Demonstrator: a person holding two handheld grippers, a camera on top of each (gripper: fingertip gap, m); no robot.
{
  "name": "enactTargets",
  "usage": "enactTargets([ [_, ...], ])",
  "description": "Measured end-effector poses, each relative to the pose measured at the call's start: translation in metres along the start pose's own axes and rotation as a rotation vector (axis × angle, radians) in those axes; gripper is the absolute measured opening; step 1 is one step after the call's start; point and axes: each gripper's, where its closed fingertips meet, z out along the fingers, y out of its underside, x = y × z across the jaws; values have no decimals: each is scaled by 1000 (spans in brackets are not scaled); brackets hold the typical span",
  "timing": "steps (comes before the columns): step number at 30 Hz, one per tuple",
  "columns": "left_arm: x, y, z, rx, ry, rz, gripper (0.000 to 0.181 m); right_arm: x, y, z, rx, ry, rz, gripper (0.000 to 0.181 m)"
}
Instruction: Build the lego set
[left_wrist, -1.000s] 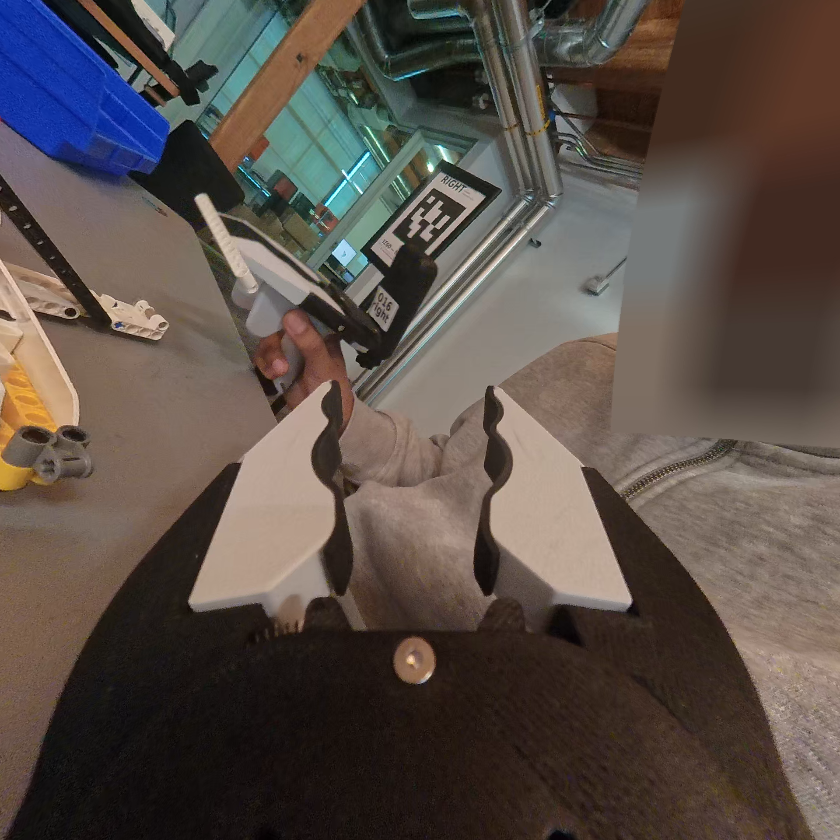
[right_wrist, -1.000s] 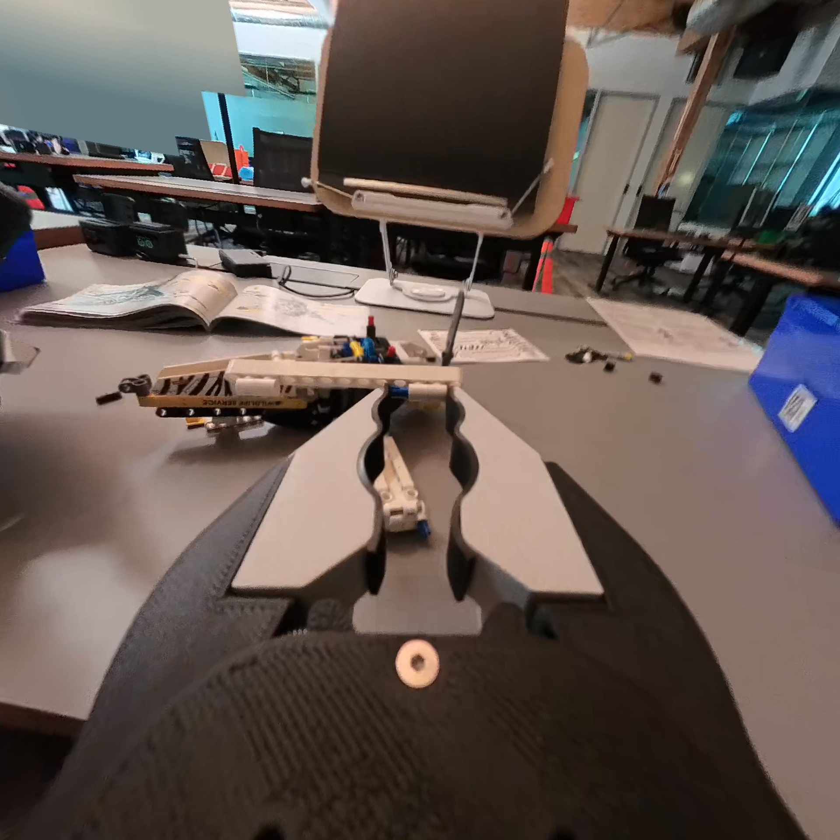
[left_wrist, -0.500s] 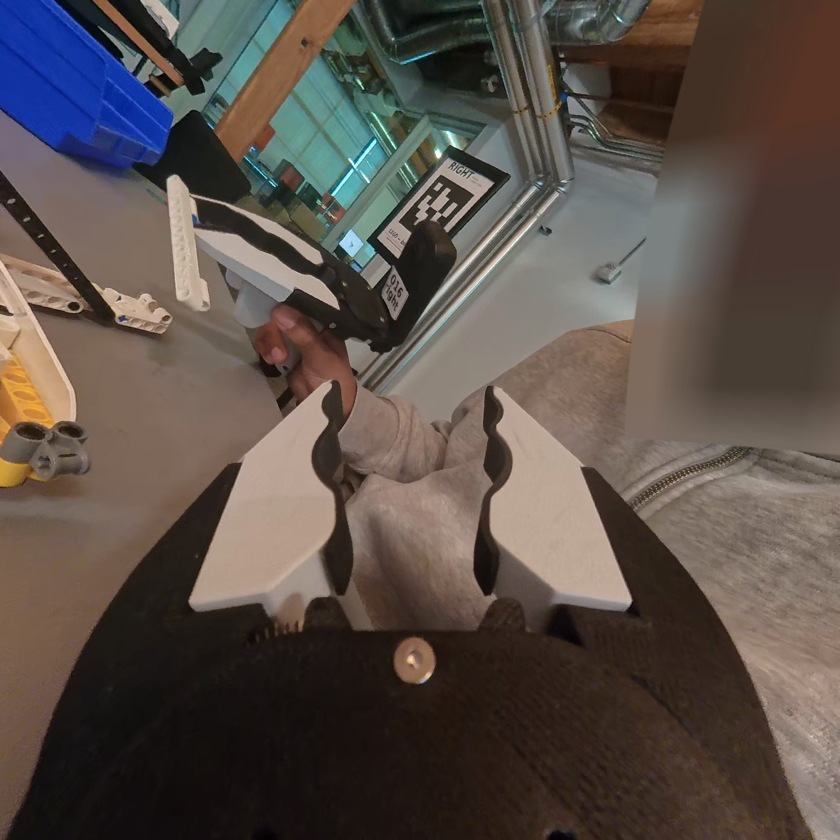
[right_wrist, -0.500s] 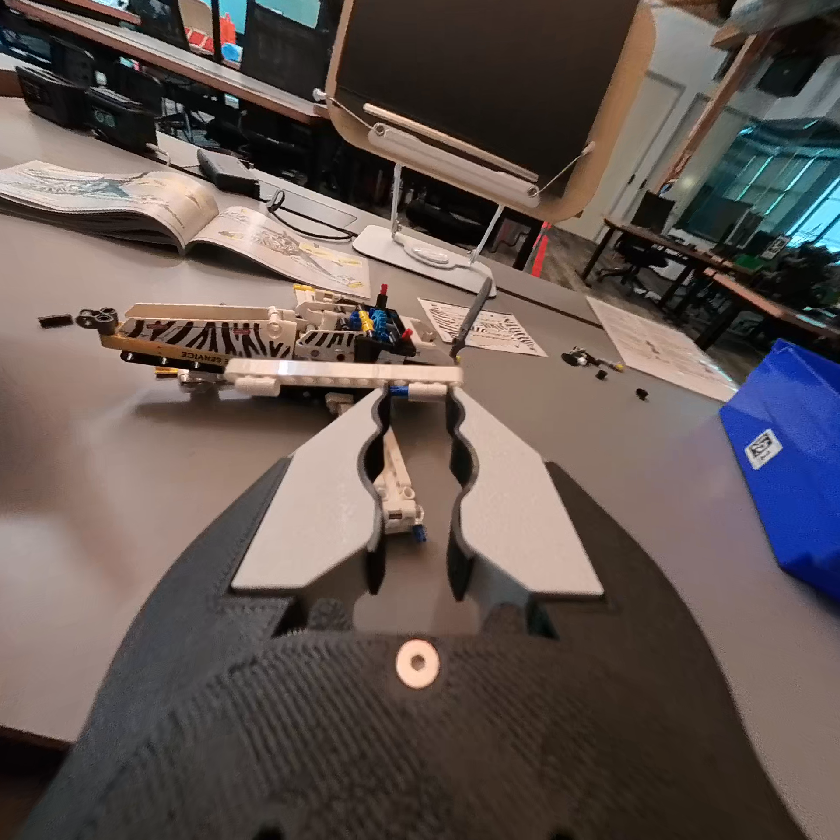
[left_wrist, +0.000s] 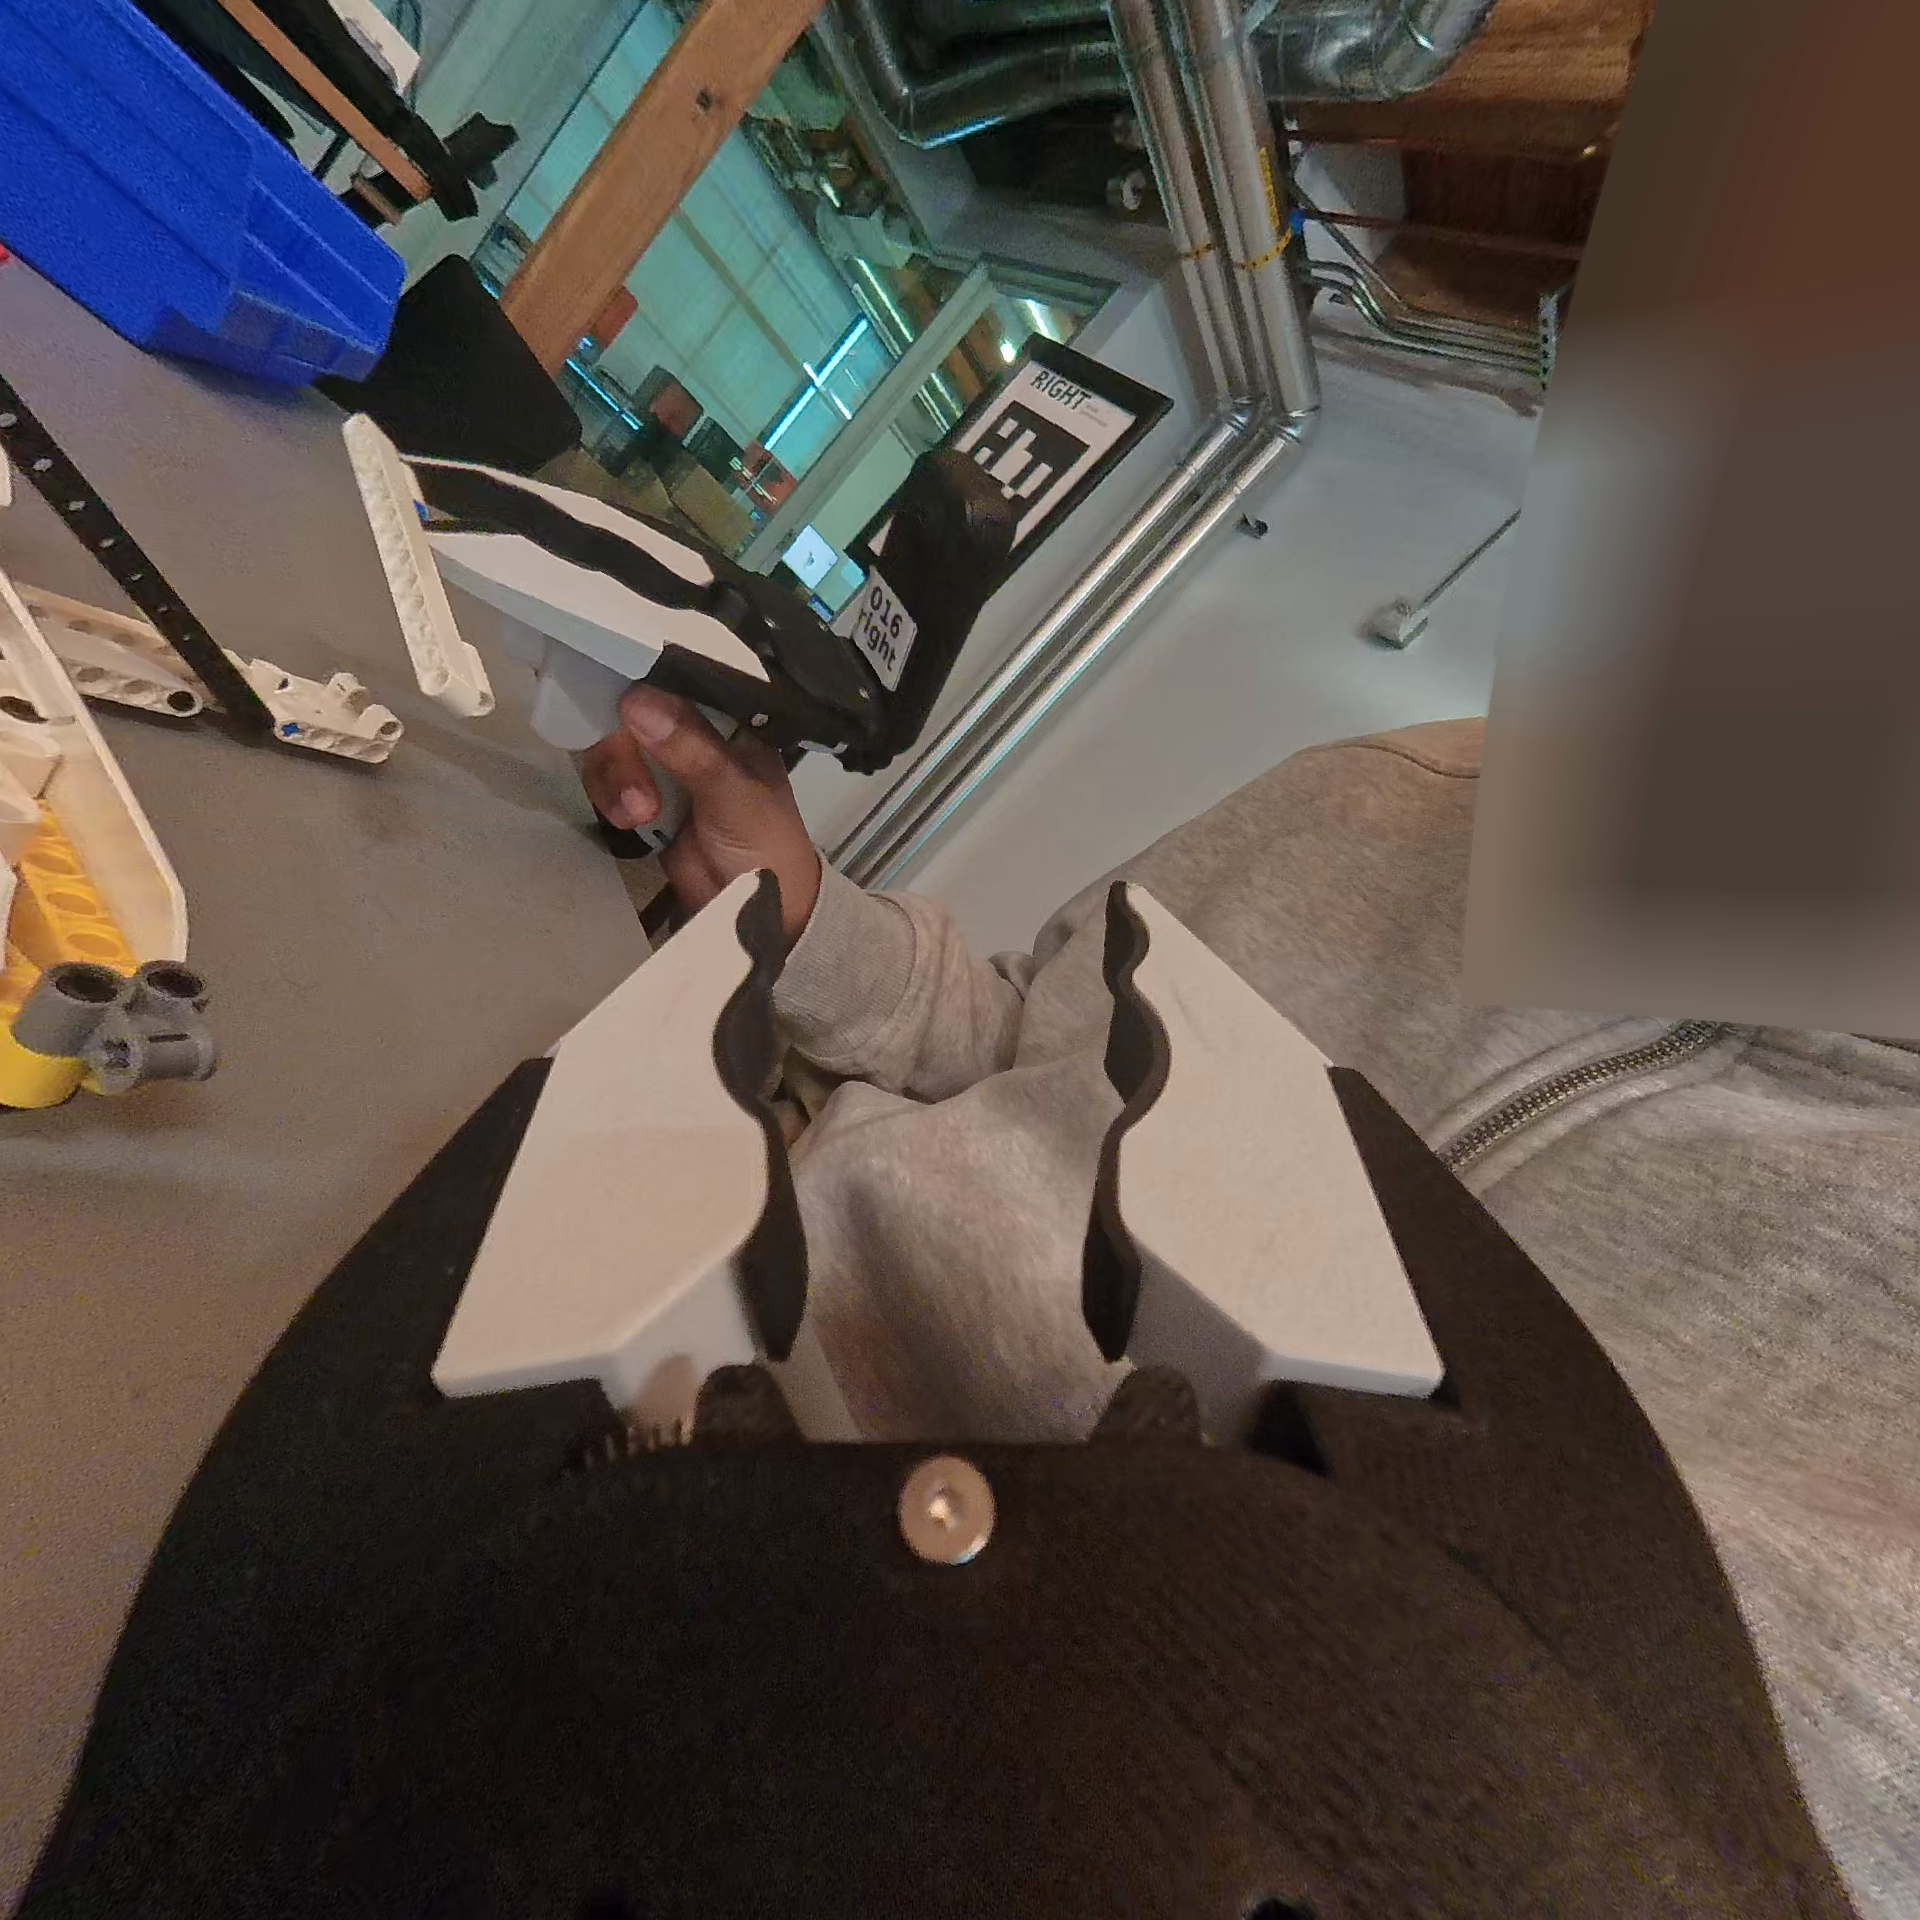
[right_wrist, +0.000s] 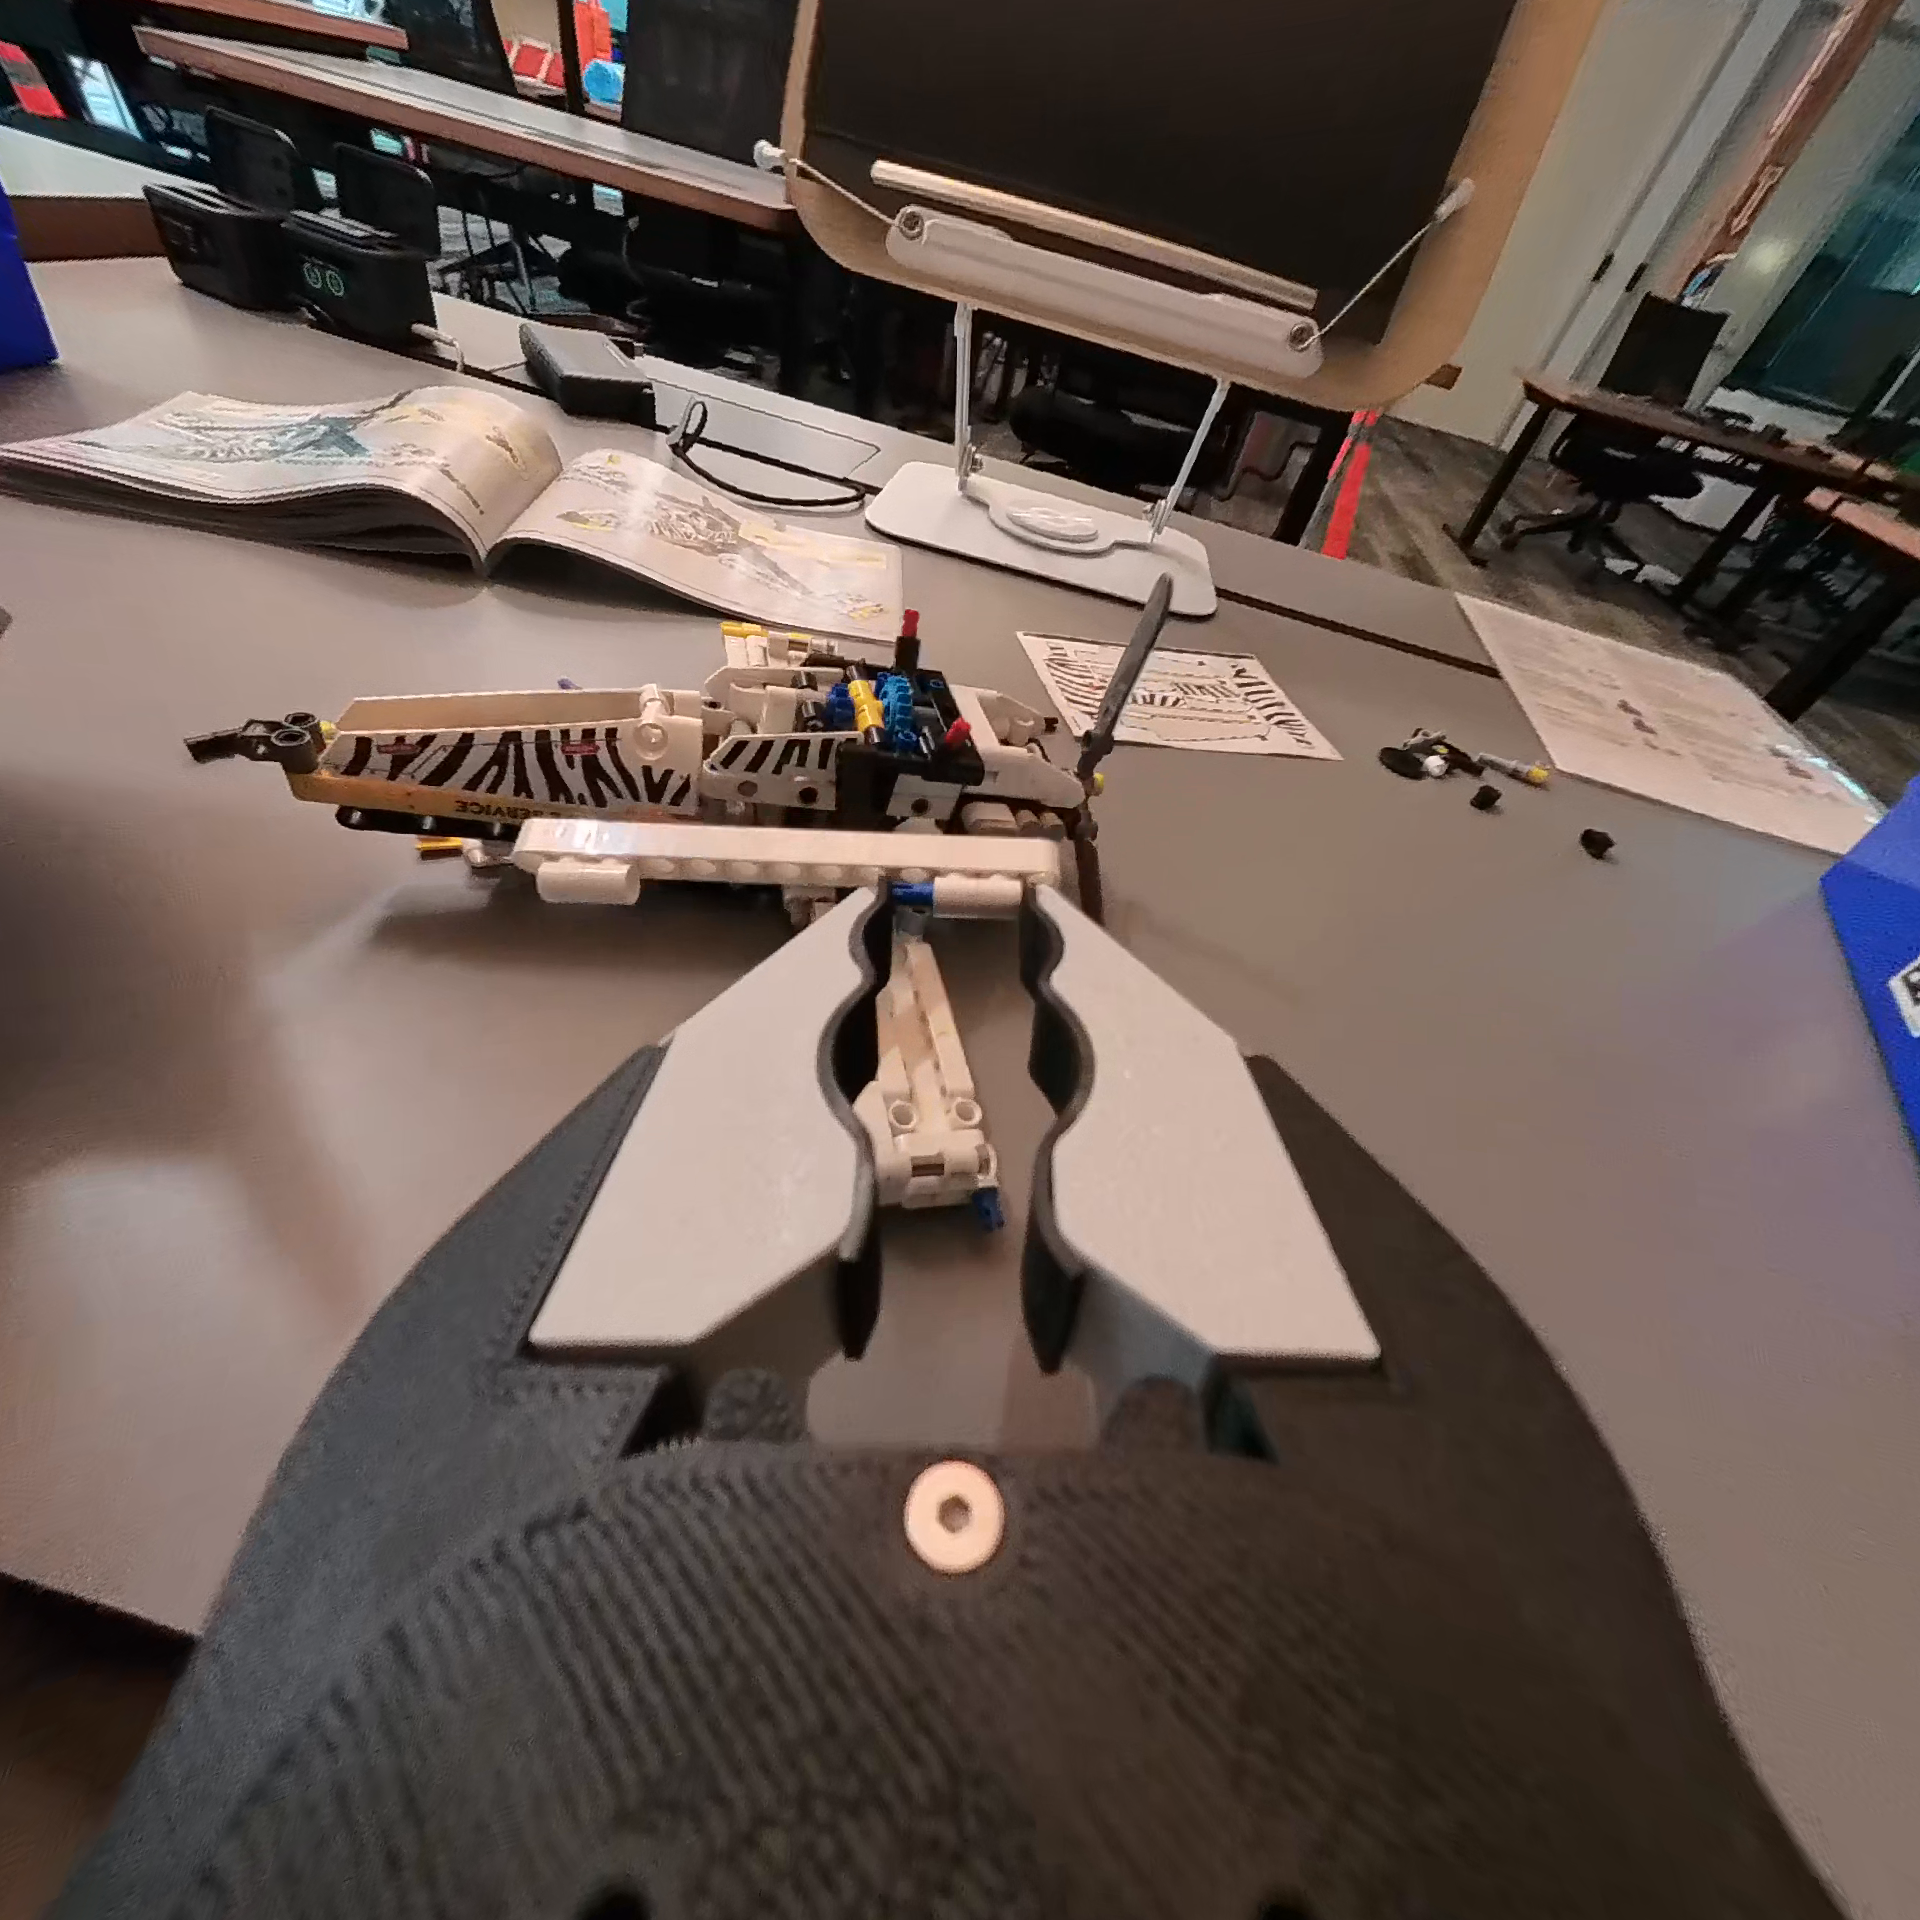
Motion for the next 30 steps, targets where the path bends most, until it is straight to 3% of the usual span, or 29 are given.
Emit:
enactTargets([
  [11,-2,5,2,-32,-26,32,60,13,2,0,3,-80,227,22],
  [19,-4,6,3,-40,-35,34,60,-1,15,11,-119,-83,97,22],
  [30,-5,5,2,-31,-35,21,59,-8,20,14,-157,-108,60,22],
])
